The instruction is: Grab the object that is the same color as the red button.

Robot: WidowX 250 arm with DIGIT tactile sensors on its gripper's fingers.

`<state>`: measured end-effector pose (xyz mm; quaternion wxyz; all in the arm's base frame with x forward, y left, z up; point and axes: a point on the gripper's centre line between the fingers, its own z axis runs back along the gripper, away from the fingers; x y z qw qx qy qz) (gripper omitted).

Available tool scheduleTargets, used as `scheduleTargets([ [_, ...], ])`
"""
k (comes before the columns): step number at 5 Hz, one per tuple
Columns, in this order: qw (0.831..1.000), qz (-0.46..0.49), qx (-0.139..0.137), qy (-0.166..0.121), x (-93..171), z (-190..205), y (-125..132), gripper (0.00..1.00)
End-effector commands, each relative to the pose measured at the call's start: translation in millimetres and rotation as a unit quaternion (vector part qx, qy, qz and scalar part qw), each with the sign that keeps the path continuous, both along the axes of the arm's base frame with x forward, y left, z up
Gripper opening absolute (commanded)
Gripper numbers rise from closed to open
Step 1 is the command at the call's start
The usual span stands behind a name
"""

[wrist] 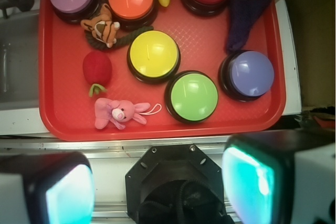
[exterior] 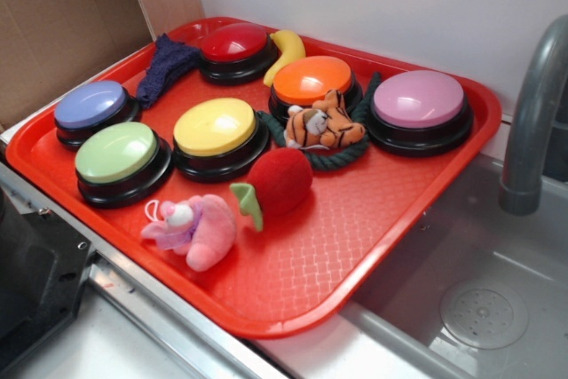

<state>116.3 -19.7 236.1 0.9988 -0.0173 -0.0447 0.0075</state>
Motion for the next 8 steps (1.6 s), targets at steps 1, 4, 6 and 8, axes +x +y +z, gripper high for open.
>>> scheduleTargets([
  [1,1.000,0.000,0.000,0.000,0,0,0,1.00],
  [4,0.997,0.079,-0.020,-0.003,56,-73,-45,1.00],
  [6,0.994,0.101,0.022,0.038,80,-137,-78,1.00],
  [8,0.987,0.129,0.040,0.086,91,-187,-97,1.00],
])
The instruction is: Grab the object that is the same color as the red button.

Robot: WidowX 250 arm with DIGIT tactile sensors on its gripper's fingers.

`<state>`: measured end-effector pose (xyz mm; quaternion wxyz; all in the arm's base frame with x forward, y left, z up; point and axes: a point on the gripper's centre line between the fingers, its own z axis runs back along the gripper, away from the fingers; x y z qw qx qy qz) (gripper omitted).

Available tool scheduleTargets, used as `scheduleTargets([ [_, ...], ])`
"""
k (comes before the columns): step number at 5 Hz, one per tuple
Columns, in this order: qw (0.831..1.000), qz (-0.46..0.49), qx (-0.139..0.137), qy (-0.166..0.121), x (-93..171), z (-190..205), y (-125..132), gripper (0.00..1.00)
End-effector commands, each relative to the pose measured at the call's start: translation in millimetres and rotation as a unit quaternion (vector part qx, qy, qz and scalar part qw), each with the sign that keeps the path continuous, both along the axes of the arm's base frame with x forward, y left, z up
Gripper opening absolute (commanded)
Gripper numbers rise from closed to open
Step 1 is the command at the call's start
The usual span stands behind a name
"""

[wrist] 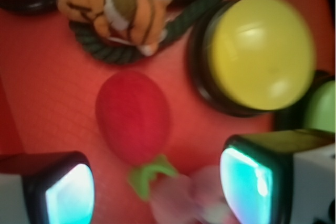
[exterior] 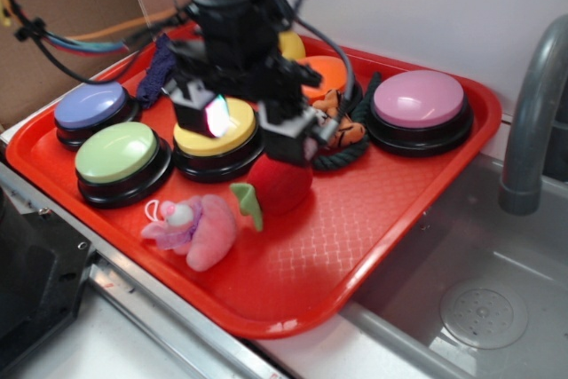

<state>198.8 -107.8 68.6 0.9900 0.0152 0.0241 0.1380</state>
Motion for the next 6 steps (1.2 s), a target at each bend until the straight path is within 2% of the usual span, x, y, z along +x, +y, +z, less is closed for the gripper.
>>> scheduleTargets([
  [1,0.999,0.004,-0.003,0.040,12,-35,-9,1.00],
  [2,0.998,-0.005,-0.023,0.065,14,-41,-8,1.00],
  [3,0.999,-0.011,0.005,0.049,17,-39,-7,0.00],
  [4,0.999,-0.020,0.021,0.035,20,-26,-2,0.00],
  [6,0.996,-0.086,0.005,-0.005,28,44,43,0.00],
])
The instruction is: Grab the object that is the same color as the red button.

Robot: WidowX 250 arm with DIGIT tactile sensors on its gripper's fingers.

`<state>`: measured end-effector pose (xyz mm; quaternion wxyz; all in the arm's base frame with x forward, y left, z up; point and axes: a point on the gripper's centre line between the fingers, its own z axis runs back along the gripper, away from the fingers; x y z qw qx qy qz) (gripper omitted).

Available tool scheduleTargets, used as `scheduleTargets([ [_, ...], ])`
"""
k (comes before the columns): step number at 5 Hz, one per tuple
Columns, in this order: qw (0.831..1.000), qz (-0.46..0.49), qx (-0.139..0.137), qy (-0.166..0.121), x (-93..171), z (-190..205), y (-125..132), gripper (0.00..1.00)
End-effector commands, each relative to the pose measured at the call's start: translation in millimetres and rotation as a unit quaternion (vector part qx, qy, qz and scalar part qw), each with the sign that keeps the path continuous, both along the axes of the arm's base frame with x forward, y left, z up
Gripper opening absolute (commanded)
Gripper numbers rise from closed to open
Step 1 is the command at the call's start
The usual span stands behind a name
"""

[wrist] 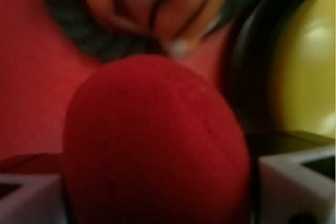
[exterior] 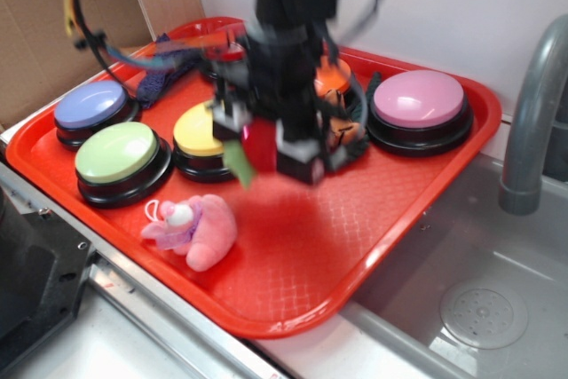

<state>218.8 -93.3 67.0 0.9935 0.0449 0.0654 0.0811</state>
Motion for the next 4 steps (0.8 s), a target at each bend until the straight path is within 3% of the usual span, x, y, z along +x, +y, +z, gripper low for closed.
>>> scheduleTargets([
  [1,0.996,-0.023,0.002,-0.086,9,82,70,0.00],
  [2,0.996,0.004,0.012,-0.091,11,92,102,0.00],
  [3,0.994,0.008,0.012,-0.110,13,97,119,0.00],
  [4,0.997,-0.050,0.066,-0.006,22,98,117,0.76],
])
